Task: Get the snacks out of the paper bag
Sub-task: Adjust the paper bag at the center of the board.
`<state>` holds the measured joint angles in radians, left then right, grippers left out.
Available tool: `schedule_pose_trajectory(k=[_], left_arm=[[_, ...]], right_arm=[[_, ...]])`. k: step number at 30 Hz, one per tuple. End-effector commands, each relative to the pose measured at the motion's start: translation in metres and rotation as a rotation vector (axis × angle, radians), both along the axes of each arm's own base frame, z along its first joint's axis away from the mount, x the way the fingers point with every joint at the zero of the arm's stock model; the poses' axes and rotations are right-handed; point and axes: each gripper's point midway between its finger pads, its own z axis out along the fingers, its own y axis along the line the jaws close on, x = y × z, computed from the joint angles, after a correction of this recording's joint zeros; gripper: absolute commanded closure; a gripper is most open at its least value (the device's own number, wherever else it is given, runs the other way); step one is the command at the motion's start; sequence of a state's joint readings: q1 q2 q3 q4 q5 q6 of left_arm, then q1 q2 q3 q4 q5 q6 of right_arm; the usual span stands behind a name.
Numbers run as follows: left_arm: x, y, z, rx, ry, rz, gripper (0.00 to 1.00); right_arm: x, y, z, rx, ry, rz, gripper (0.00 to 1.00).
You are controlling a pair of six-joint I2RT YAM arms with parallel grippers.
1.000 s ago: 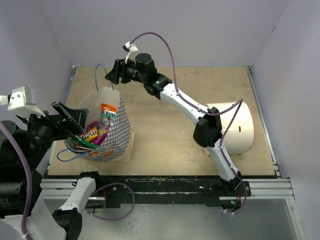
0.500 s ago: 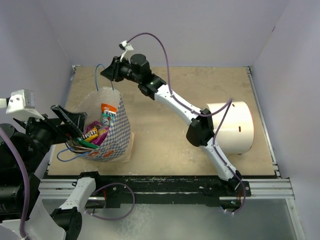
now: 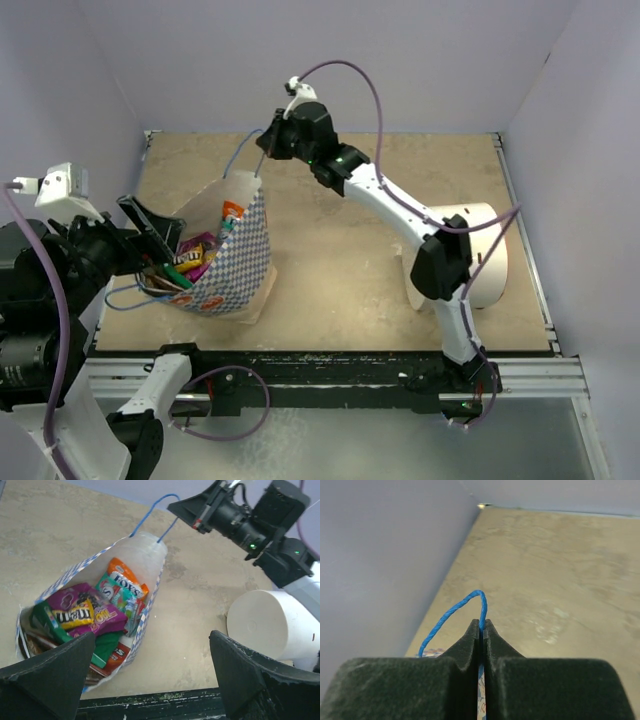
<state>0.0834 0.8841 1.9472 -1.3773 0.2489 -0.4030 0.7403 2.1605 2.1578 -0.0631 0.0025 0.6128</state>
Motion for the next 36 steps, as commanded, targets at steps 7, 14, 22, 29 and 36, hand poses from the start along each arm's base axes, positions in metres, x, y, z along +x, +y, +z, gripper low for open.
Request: schedule_pose_trajectory(k=[7,14,22,29,36], left_arm=[[0.032,-0.009,-0.013,-0.064,0.062,-0.043,0.01],[0.047,-0.009,-0.048,-0.134,0.212,-0.007,0.01],[0.084,-0.024,-0.102,-0.305,0.445,-0.013,0.17],[0.127,-0.011,-0.116,-0.325,0.391,0.081,0.29],[0.169,0.008,-0.137,-0.295,0.401,0.179,0.47]], right_arm=[[0.002,-0.162,0.098,0.012,-0.179,-0.361,1.00],[-0.014,-0.226,0.093,-0.082,-0.174,-0.442,1.00],[-0.024,-0.246,0.095,-0.167,-0.212,-0.428,1.00],[-0.032,-0.240,0.096,-0.158,-0.217,-0.355,0.98],[-0.039,-0.232,0.085,-0.137,-0.215,-0.307,0.96]])
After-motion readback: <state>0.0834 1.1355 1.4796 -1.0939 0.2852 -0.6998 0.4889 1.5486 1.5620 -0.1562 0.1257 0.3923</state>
